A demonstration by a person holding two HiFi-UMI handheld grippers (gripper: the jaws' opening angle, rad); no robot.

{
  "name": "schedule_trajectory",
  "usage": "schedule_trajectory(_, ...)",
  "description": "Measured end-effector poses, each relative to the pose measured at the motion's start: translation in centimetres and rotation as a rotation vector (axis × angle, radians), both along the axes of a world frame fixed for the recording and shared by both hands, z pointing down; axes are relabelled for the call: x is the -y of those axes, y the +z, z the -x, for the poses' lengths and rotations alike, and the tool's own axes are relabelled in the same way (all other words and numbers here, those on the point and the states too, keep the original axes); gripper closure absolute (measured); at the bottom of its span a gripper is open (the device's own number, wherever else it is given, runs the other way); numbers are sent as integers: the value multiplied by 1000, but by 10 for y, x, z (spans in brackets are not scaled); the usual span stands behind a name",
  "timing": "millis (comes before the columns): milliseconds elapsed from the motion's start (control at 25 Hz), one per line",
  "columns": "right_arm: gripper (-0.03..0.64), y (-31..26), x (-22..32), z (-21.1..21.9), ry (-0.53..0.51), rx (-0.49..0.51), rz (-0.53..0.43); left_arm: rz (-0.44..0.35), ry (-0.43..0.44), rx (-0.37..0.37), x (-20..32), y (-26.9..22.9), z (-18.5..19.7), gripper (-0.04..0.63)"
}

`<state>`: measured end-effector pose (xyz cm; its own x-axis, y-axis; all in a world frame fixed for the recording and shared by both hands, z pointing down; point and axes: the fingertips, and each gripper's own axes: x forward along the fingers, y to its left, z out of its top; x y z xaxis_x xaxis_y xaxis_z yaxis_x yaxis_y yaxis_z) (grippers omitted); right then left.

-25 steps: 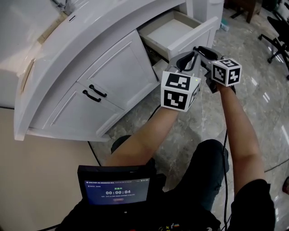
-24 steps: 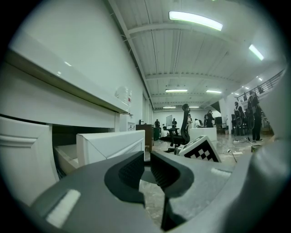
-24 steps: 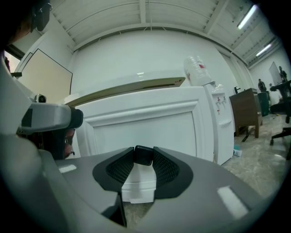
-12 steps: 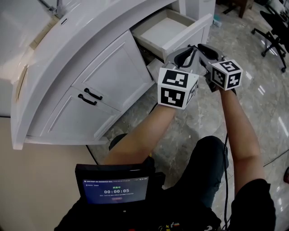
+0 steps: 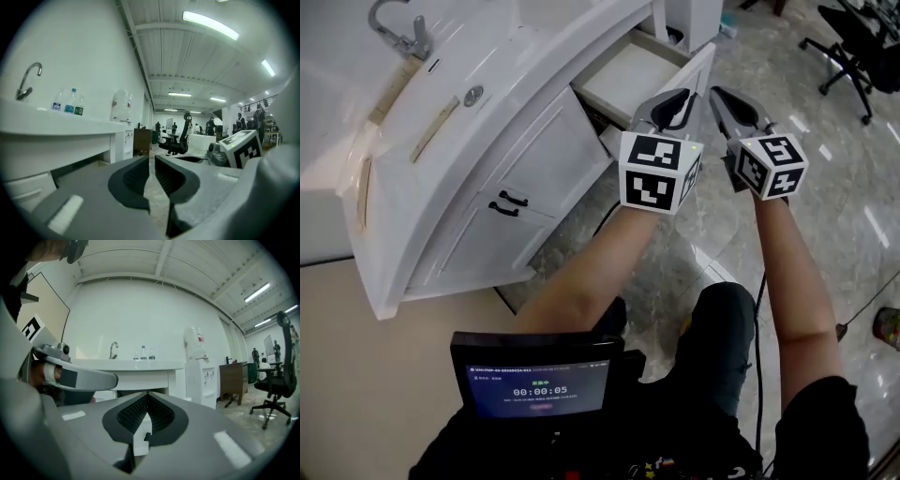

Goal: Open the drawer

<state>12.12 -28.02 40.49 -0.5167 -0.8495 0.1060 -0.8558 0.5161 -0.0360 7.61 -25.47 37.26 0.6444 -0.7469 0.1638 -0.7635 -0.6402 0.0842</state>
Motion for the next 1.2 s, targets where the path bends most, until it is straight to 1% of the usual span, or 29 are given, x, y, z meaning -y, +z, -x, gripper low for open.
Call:
schedule_trajectory(200,594,-99,-20,-8,12,3,-14,12,-27,27,-4,-83,0,546)
schedule_trajectory(320,594,-153,-31,-15,12,-4,-22,22,-48,31,-8,-126,0,546)
schedule_trajectory(600,594,-249,-62,-28,12,-27,-7,40,-94,30,-30,-215,5,548)
schedule_trajectory(720,594,-279,-75,-27,24,-35,7,57,-98,22,-43,-241,9,548)
schedule_trajectory(880,594,-315,-82,-26,54,-42,-14,42,-56,6,-51,-274,2,548)
schedule_trajectory(1040,594,-325,-85,-15,64,-36,-20,34,-32,15,-58,-289,4,548)
schedule_trajectory(1200,594,-333,-80,-7,56,-44,-24,23,-26,31,-54,-300,7,548)
